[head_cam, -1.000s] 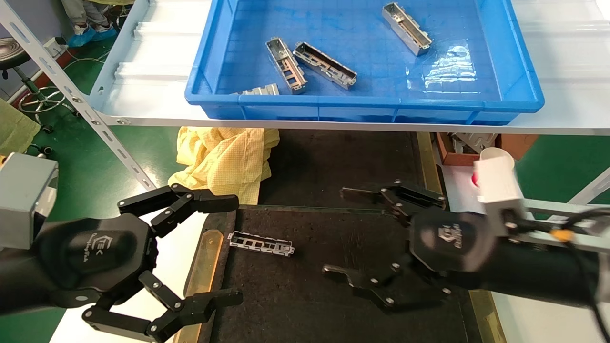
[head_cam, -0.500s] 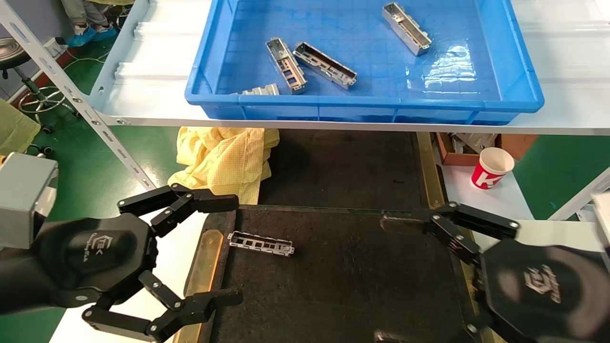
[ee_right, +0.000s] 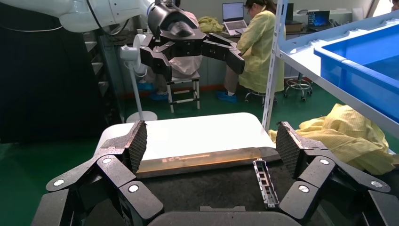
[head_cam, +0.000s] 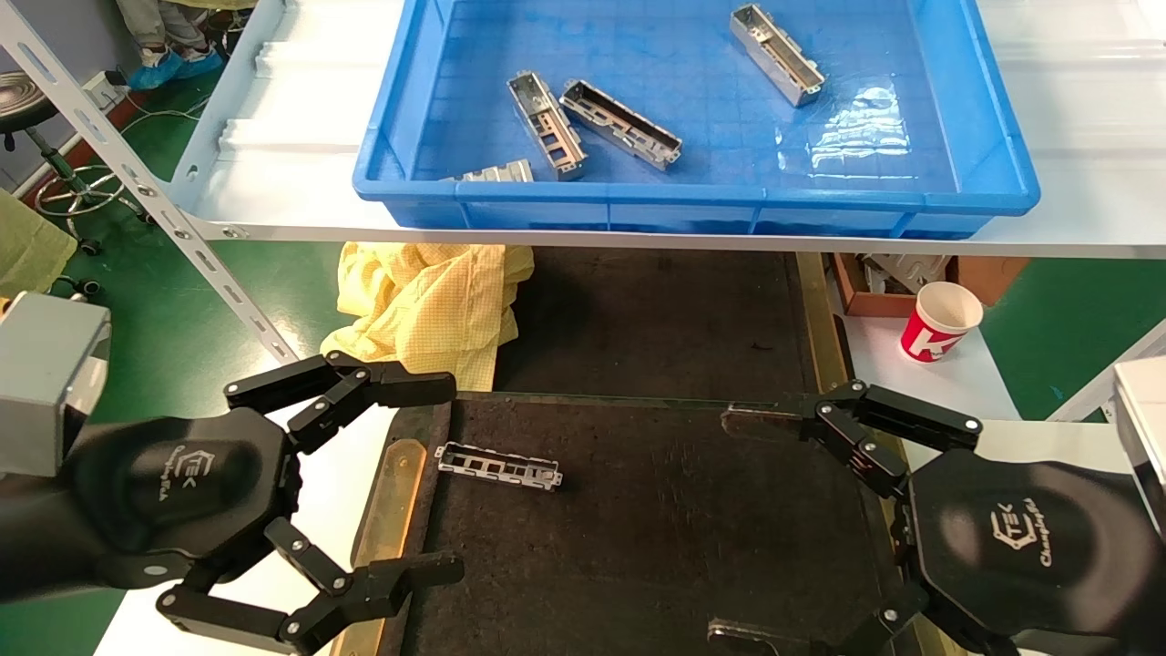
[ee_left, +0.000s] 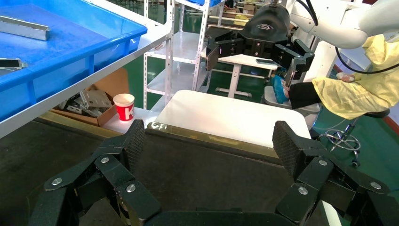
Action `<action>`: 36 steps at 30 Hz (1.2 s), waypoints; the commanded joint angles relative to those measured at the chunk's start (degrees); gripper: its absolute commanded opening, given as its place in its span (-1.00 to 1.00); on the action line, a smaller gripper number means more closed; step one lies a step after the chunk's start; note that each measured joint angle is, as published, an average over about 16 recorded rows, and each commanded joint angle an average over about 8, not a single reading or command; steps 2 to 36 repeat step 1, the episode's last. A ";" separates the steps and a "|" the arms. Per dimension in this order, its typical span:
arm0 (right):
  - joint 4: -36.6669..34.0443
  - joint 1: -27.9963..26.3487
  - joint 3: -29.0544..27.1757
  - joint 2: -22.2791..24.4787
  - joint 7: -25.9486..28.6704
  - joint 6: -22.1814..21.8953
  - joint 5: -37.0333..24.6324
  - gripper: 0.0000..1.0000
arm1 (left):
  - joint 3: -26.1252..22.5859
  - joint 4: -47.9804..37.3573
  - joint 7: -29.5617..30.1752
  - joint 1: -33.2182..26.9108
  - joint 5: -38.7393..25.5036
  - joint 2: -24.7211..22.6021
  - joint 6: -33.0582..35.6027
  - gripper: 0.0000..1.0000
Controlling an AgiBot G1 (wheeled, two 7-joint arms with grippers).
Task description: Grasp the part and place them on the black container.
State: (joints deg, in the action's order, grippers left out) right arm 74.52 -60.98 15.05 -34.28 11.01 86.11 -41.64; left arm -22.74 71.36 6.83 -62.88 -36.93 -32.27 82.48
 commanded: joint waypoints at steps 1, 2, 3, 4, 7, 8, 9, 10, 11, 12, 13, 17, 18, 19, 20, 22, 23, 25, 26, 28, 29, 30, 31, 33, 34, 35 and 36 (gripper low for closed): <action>-0.27 -0.17 0.28 -0.21 -0.09 -0.13 0.00 1.00 | 0.00 0.00 0.00 0.00 0.00 0.00 0.00 1.00; -0.27 -0.17 0.28 -0.21 -0.09 -0.13 0.00 1.00 | 0.00 0.00 0.00 0.00 0.00 0.00 0.00 1.00; -0.27 -0.17 0.28 -0.21 -0.09 -0.13 0.00 1.00 | 0.00 0.00 0.00 0.00 0.00 0.00 0.00 1.00; -0.27 -0.17 0.28 -0.21 -0.09 -0.13 0.00 1.00 | 0.00 0.00 0.00 0.00 0.00 0.00 0.00 1.00; -0.27 -0.17 0.28 -0.21 -0.09 -0.13 0.00 1.00 | 0.00 0.00 0.00 0.00 0.00 0.00 0.00 1.00; -0.27 -0.17 0.28 -0.21 -0.09 -0.13 0.00 1.00 | 0.00 0.00 0.00 0.00 0.00 0.00 0.00 1.00; -0.27 -0.17 0.28 -0.21 -0.09 -0.13 0.00 1.00 | 0.00 0.00 0.00 0.00 0.00 0.00 0.00 1.00; -0.27 -0.17 0.28 -0.21 -0.09 -0.13 0.00 1.00 | 0.00 0.00 0.00 0.00 0.00 0.00 0.00 1.00; -0.27 -0.17 0.28 -0.21 -0.09 -0.13 0.00 1.00 | 0.00 0.00 0.00 0.00 0.00 0.00 0.00 1.00; -0.27 -0.17 0.28 -0.21 -0.09 -0.13 0.00 1.00 | 0.00 0.00 0.00 0.00 0.00 0.00 0.00 1.00; -0.27 -0.17 0.28 -0.21 -0.09 -0.13 0.00 1.00 | 0.00 0.00 0.00 0.00 0.00 0.00 0.00 1.00; -0.27 -0.17 0.28 -0.21 -0.09 -0.13 0.00 1.00 | 0.00 0.00 0.00 0.00 0.00 0.00 0.00 1.00; -0.27 -0.17 0.28 -0.21 -0.09 -0.13 0.00 1.00 | 0.00 0.00 0.00 0.00 0.00 0.00 0.00 1.00; -0.27 -0.17 0.28 -0.21 -0.09 -0.13 0.00 1.00 | 0.00 0.00 0.00 0.00 0.00 0.00 0.00 1.00; -0.27 -0.17 0.28 -0.21 -0.09 -0.13 0.00 1.00 | 0.00 0.00 0.00 0.00 0.00 0.00 0.00 1.00; -0.27 -0.17 0.28 -0.21 -0.09 -0.13 0.00 1.00 | 0.00 0.00 0.00 0.00 0.00 0.00 0.00 1.00; -0.27 -0.17 0.28 -0.21 -0.09 -0.13 0.00 1.00 | 0.00 0.00 0.00 0.00 0.00 0.00 0.00 1.00; -0.27 -0.17 0.28 -0.21 -0.09 -0.13 0.00 1.00 | 0.00 0.00 0.00 0.00 0.00 0.00 0.00 1.00; -0.27 -0.17 0.28 -0.21 -0.09 -0.13 0.00 1.00 | 0.00 0.00 0.00 0.00 0.00 0.00 0.00 1.00; -0.27 -0.17 0.28 -0.21 -0.09 -0.13 0.00 1.00 | 0.00 0.00 0.00 0.00 0.00 0.00 0.00 1.00; -0.27 -0.17 0.28 -0.21 -0.09 -0.13 0.00 1.00 | 0.00 0.00 0.00 0.00 0.00 0.00 0.00 1.00; -0.27 -0.17 0.28 -0.21 -0.09 -0.13 0.00 1.00 | 0.00 0.00 0.00 0.00 0.00 0.00 0.00 1.00; -0.27 -0.17 0.28 -0.21 -0.09 -0.13 0.00 1.00 | 0.00 0.00 0.00 0.00 0.00 0.00 0.00 1.00; -0.27 -0.17 0.28 -0.21 -0.09 -0.13 0.00 1.00 | 0.00 0.00 0.00 0.00 0.00 0.00 0.00 1.00; -0.27 -0.17 0.28 -0.21 -0.09 -0.13 0.00 1.00 | 0.00 0.00 0.00 0.00 0.00 0.00 0.00 1.00; -0.27 -0.17 0.28 -0.21 -0.09 -0.13 0.00 1.00 | 0.00 0.00 0.00 0.00 0.00 0.00 0.00 1.00; -0.27 -0.17 0.28 -0.21 -0.09 -0.13 0.00 1.00 | 0.00 0.00 0.00 0.00 0.00 0.00 0.00 1.00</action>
